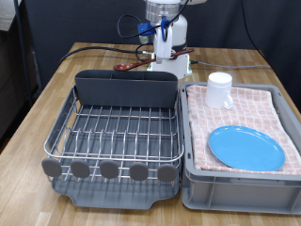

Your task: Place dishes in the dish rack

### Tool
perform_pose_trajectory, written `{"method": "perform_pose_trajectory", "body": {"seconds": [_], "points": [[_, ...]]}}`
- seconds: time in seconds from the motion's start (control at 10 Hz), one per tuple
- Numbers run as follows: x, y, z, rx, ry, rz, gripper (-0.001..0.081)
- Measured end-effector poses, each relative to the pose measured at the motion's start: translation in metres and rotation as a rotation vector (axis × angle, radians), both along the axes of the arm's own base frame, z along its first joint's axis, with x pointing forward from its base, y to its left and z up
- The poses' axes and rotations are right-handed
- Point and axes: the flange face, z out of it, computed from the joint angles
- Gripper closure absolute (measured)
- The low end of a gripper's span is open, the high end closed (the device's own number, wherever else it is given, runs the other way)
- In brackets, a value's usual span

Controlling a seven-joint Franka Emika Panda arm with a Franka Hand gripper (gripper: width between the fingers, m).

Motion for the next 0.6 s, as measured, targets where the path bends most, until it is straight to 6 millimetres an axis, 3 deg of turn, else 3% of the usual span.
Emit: {"method": "perform_pose_trajectory", "body": {"seconds": [0.6], "points": [[-0.013, -0.01, 0.006, 0.183, 0.057, 0.019, 0.0715]]}}
